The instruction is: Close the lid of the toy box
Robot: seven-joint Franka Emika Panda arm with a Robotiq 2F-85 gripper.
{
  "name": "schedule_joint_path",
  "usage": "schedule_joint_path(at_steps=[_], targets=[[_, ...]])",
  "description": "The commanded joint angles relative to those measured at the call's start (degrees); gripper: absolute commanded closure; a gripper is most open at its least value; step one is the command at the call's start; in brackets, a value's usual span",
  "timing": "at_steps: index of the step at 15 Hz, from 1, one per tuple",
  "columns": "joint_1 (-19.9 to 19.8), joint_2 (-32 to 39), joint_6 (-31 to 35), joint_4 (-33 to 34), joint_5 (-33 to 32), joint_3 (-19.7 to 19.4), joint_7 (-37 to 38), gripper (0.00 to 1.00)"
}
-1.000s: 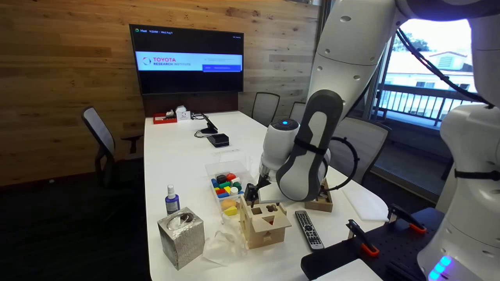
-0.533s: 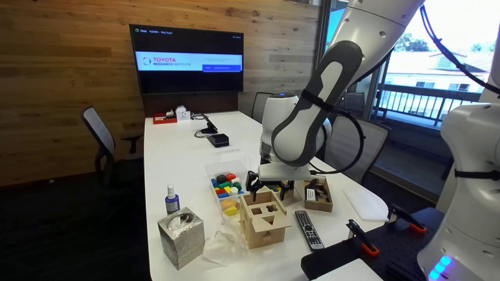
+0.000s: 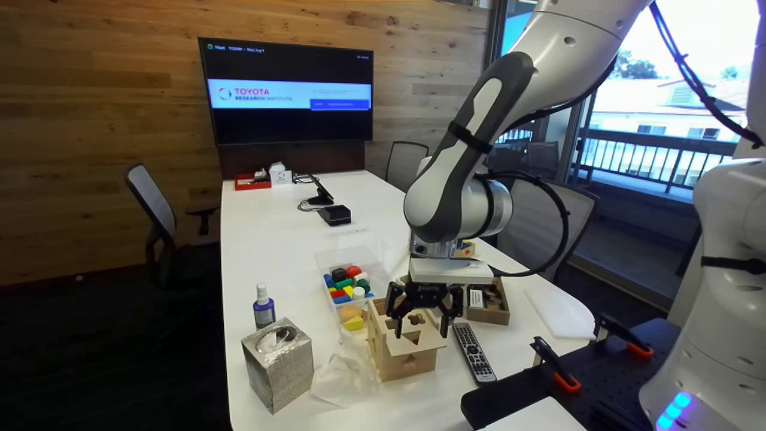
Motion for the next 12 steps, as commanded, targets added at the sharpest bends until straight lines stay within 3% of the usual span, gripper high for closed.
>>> schedule_joint_path(at_steps=[1, 3, 7, 12], targets=[[-13.00, 4.22, -0.88, 2.27, 1.01, 10.78, -4.46, 0.00], [-19.10, 7.07, -0.60, 3.58, -0.55, 15.09, -5.38, 0.00], [-27.45, 12.46, 0.36, 6.66, -4.86, 20.72, -5.28, 0.00], [-31.26, 16.49, 0.88, 9.16, -9.50, 23.13, -4.17, 0.00]])
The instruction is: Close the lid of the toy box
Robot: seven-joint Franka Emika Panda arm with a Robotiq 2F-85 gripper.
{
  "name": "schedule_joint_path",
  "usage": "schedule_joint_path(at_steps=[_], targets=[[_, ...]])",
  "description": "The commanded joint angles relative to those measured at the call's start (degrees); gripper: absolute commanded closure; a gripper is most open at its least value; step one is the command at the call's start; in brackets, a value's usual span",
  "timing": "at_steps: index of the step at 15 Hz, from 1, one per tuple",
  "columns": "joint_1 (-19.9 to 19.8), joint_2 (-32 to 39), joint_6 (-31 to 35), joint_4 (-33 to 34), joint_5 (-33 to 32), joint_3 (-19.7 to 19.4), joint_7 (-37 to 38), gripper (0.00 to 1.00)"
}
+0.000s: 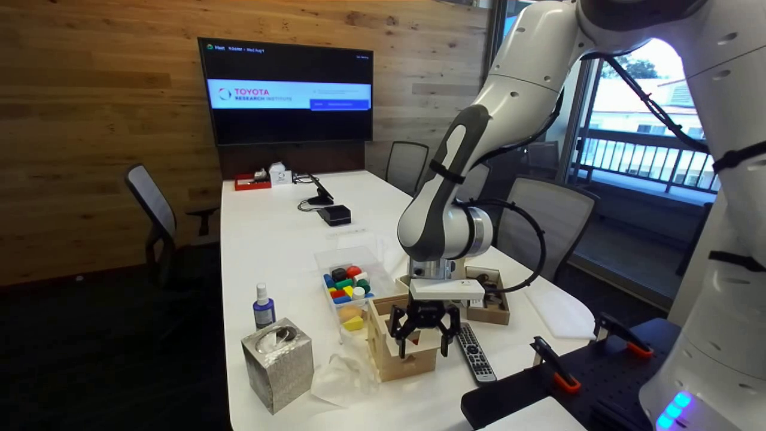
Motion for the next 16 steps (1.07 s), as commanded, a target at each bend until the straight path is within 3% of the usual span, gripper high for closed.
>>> schedule_joint_path(at_steps=[1, 16], targets=[[-1.97, 2.44, 0.76, 1.93, -2.86, 1.67, 0.73, 0.00], [-0.04, 2.73, 12.21, 1.76, -10.43, -1.91, 3.58, 0.00]])
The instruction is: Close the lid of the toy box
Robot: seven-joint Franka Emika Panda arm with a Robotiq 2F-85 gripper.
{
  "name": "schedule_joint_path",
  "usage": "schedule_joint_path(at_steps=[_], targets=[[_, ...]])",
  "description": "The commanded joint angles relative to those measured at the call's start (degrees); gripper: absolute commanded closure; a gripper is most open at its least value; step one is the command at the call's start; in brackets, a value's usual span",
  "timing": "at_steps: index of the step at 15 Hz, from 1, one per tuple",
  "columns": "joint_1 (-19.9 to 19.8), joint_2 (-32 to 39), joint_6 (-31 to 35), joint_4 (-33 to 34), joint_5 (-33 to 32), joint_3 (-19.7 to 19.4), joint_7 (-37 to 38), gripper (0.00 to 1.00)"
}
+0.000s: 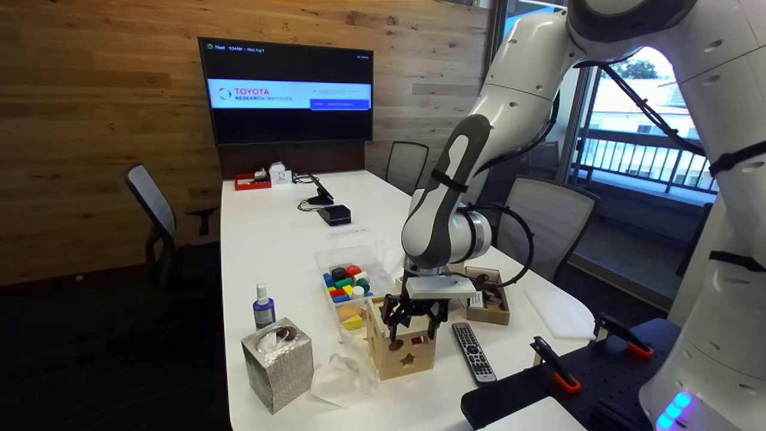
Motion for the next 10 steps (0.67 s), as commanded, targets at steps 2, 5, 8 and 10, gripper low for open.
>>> schedule_joint_path(at_steps=[2, 5, 8, 10], targets=[[0.23, -0.22, 2.28, -0.11, -1.74, -0.30, 1.46, 0.00], [-0.29, -3.26, 1.45, -1.64, -1.50, 0.61, 1.17, 0.00], [2.03, -9.71, -1.18, -4.08, -3.39, -1.36, 3.04, 0.00], [3.00, -15.05, -4.33, -5.45, -5.92, -2.80, 4.43, 0.00]])
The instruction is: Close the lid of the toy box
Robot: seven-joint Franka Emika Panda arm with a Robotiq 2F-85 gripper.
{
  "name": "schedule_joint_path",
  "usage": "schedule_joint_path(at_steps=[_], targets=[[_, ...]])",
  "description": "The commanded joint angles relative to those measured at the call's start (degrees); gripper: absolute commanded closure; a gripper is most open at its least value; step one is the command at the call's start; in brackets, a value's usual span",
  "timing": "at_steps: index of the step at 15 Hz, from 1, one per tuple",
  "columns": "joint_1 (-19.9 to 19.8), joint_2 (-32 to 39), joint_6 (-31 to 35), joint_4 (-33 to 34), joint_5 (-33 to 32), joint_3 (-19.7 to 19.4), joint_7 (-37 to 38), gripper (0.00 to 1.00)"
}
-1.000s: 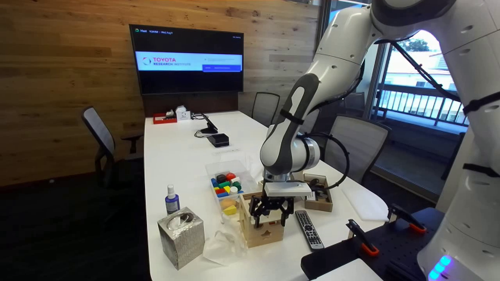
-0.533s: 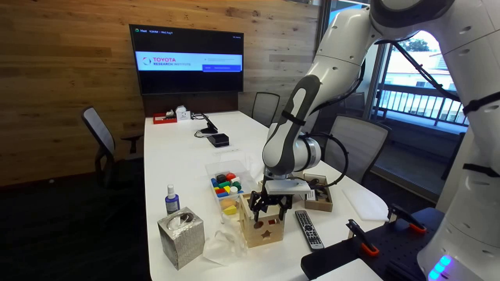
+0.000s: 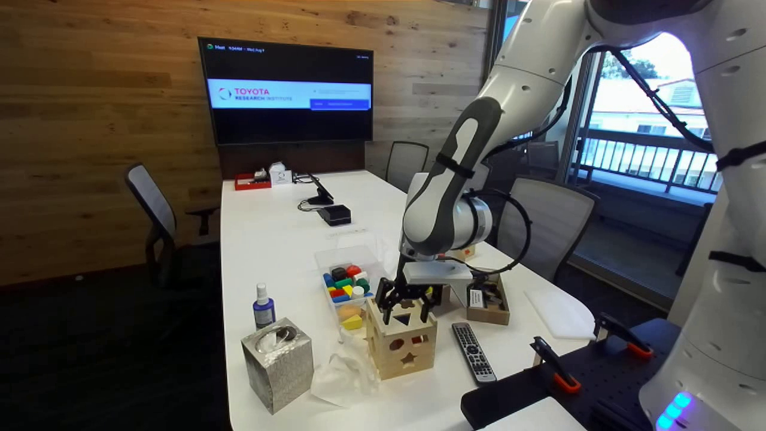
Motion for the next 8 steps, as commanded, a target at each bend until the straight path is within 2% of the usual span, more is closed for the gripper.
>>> schedule_joint_path(at_steps=[1, 3, 5, 8], targets=[[2.65, -12.91, -6.79, -4.79, -5.49, -3.42, 5.26, 0.00], [2.63, -17.67, -10.87, -4.50, -10.72, -5.13, 8.84, 0.00], [0.48, -21.22, -15.96, -2.55, -15.77, -4.86, 10.88, 0.00], [-3.36, -23.84, -23.65, 1.24, -18.39, -2.86, 8.45, 0.00]])
